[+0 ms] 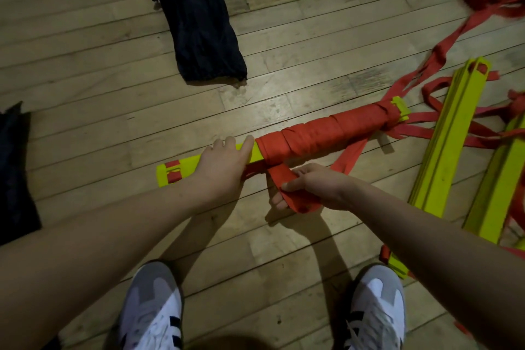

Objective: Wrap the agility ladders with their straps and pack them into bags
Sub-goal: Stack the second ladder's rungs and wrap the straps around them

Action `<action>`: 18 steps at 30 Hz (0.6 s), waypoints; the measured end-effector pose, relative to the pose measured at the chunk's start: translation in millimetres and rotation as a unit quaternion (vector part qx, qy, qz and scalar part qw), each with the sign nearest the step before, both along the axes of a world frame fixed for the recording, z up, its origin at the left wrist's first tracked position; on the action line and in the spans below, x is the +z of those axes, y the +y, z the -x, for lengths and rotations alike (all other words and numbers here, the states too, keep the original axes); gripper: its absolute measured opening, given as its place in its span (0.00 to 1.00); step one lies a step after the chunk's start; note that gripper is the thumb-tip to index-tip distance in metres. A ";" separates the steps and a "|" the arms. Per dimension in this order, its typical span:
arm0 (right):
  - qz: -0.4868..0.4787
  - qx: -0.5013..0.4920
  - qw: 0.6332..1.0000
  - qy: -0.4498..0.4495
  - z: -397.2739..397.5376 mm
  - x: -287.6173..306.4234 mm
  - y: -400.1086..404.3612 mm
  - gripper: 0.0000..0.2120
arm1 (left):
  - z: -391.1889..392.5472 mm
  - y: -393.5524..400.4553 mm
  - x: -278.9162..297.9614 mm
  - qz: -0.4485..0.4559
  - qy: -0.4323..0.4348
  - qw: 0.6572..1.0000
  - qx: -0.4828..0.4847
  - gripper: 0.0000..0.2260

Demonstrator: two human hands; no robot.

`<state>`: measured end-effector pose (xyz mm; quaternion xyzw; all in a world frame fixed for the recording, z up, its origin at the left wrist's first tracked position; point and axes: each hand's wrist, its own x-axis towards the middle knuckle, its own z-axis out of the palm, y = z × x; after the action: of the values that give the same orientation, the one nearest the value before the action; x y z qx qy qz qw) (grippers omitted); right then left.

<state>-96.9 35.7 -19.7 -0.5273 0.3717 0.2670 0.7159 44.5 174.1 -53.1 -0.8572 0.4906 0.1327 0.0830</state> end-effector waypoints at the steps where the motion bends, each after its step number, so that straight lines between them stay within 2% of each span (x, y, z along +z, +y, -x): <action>1: 0.001 0.002 1.000 0.001 -0.1 -0.5 -1.2 0.04 | -2.0 -2.2 -0.4 -0.006 -0.004 1.000 0.005 0.30; 8: 0.052 0.053 0.997 0.005 -8.6 -1.4 -17.5 0.01 | -17.9 -14.6 0.7 -0.024 0.008 0.998 0.058 0.34; 10: 0.101 0.083 0.991 -0.003 -12.8 1.2 -20.7 0.02 | -21.0 -14.8 0.6 -0.018 0.019 0.997 0.075 0.35; 12: 0.188 0.143 0.972 -0.019 -16.5 3.7 -22.1 0.03 | -23.8 -11.7 0.0 -0.002 0.034 0.995 0.095 0.36; 14: 0.236 0.174 0.955 -0.035 -18.8 3.0 -21.8 0.05 | -25.9 -6.9 -1.3 0.028 0.054 0.992 0.113 0.37; 18: 0.174 0.157 0.972 -0.013 -15.2 1.8 -21.5 0.05 | -27.4 5.1 -4.5 0.059 0.074 0.988 0.121 0.36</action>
<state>-81.7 14.2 -17.8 -0.6990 0.3151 0.3005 0.5673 71.9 179.2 -57.6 -0.9012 0.3954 0.1761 -0.0209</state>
